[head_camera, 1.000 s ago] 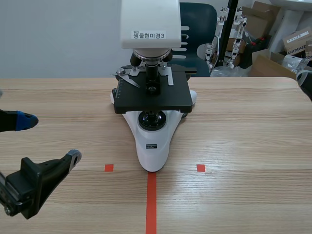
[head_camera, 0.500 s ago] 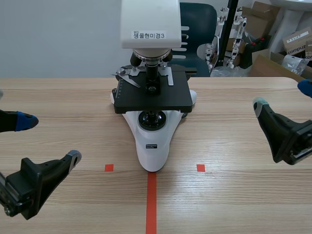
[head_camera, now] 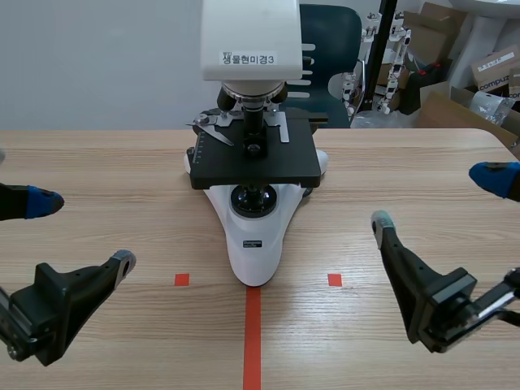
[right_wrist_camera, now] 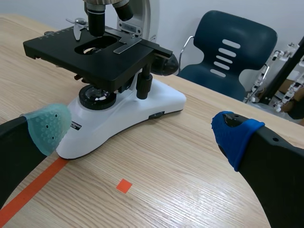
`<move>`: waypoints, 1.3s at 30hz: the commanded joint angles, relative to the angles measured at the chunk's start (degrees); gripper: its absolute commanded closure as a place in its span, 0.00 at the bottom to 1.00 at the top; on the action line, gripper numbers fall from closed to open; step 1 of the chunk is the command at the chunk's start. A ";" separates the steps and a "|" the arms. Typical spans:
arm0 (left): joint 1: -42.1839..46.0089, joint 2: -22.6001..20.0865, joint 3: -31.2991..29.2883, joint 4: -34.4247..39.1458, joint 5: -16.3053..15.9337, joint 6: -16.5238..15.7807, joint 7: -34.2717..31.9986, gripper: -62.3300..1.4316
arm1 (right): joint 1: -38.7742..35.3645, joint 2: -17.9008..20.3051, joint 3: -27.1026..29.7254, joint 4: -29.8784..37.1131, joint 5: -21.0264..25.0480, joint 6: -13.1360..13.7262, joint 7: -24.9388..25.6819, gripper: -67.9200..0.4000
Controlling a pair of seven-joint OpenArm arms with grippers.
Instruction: Point at the eyepiece
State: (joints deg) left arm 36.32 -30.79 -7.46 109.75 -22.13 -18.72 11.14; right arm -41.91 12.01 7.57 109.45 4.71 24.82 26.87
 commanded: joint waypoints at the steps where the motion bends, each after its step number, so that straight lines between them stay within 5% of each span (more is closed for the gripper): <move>1: 0.02 0.28 0.42 0.55 -0.35 -0.09 -0.59 0.00 | 0.94 1.88 -1.55 0.15 0.85 -1.51 0.22 0.00; 10: 0.02 0.28 0.42 0.55 -0.35 -0.09 -0.59 0.00 | 1.60 10.51 -12.70 0.15 0.83 -11.98 -1.53 0.00; 14: 0.02 0.28 0.42 0.55 -0.35 -0.09 -0.59 0.00 | 2.97 13.57 -14.99 0.15 0.85 -12.81 -5.14 0.00; 22: 0.02 0.28 0.42 0.55 -0.35 -0.09 -0.59 0.00 | 3.52 13.68 -15.15 0.15 0.83 -13.27 -9.42 0.00; 39: 0.02 0.28 0.42 0.55 -0.35 -0.09 -0.59 0.00 | 3.52 13.68 -15.15 0.15 0.81 -13.27 -10.51 0.00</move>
State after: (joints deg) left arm 36.32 -30.79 -7.46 109.75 -22.13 -18.72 11.14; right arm -38.63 26.04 -8.32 109.27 4.93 11.75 15.94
